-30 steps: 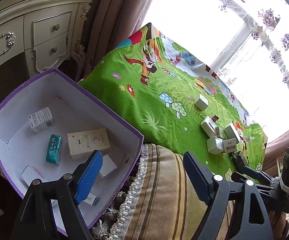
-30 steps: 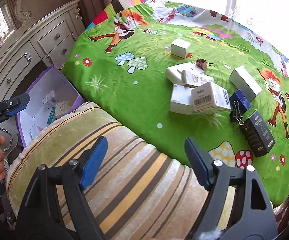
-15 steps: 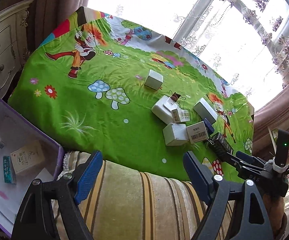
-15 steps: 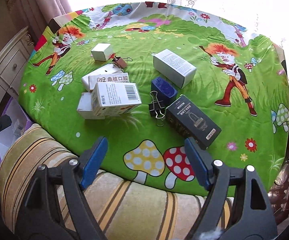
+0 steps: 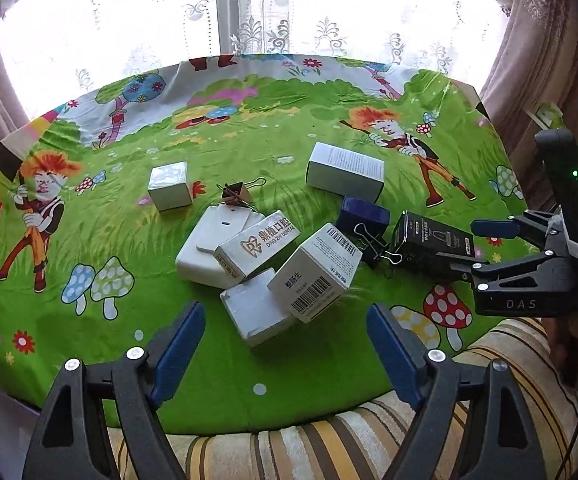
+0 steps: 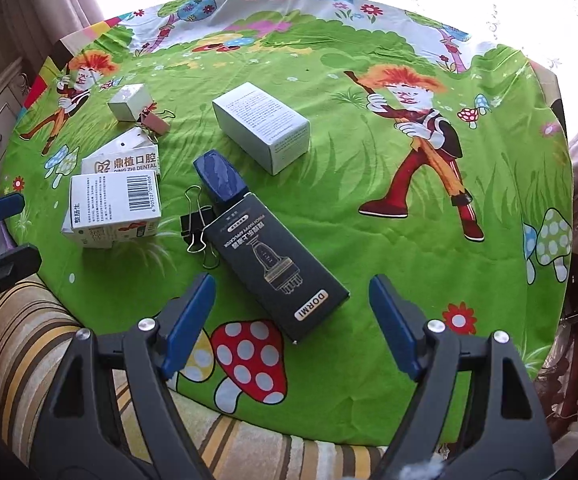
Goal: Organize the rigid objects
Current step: 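Move both open tools back over the table, then grasp white barcode box with left tool while right tool grasps black DORMI box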
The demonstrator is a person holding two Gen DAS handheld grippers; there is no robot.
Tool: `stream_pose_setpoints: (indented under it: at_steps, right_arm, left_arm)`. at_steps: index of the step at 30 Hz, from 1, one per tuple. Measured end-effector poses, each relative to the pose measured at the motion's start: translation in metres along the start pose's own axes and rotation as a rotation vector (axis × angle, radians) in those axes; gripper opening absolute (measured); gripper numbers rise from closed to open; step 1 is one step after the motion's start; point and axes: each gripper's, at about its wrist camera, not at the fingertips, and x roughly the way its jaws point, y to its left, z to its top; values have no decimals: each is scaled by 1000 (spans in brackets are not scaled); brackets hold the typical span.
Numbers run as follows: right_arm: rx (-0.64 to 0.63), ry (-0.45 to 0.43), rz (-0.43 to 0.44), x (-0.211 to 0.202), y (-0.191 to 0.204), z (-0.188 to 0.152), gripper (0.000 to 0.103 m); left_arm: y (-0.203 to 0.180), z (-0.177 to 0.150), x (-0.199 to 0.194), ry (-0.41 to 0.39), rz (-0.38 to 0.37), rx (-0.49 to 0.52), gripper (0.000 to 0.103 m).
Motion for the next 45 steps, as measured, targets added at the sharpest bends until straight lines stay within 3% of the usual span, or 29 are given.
stream_pose_setpoints:
  at_steps: [4, 10, 11, 13, 17, 27, 30, 41, 45]
  right_arm:
    - [-30, 18, 16, 11, 5, 3, 82]
    - [-48, 22, 25, 21, 8, 6, 81]
    - [-48, 24, 29, 23, 8, 5, 80]
    - [-48, 30, 35, 26, 8, 3, 71]
    - [-47, 27, 58, 28, 9, -4, 44]
    - [-73, 7, 52, 23, 14, -12, 43]
    - [-69, 0, 39, 19, 14, -13, 43]
    - [-86, -29, 16, -6, 22, -28, 43]
    - [-71, -48, 20, -19, 24, -33, 43]
  left_arm:
    - [-16, 8, 21, 26, 49, 119, 84]
    - [-24, 15, 37, 24, 55, 159, 83]
    - [-23, 15, 36, 14, 52, 154, 80]
    - [-23, 15, 36, 10, 30, 146, 52]
    - [-21, 10, 32, -8, -12, 124, 47]
    - [-22, -5, 10, -47, -103, 67, 45]
    - [-17, -8, 1, -59, -111, 34, 20]
    - [-8, -26, -14, -39, -164, -75, 24]
    - [1, -35, -20, -40, -165, -137, 61]
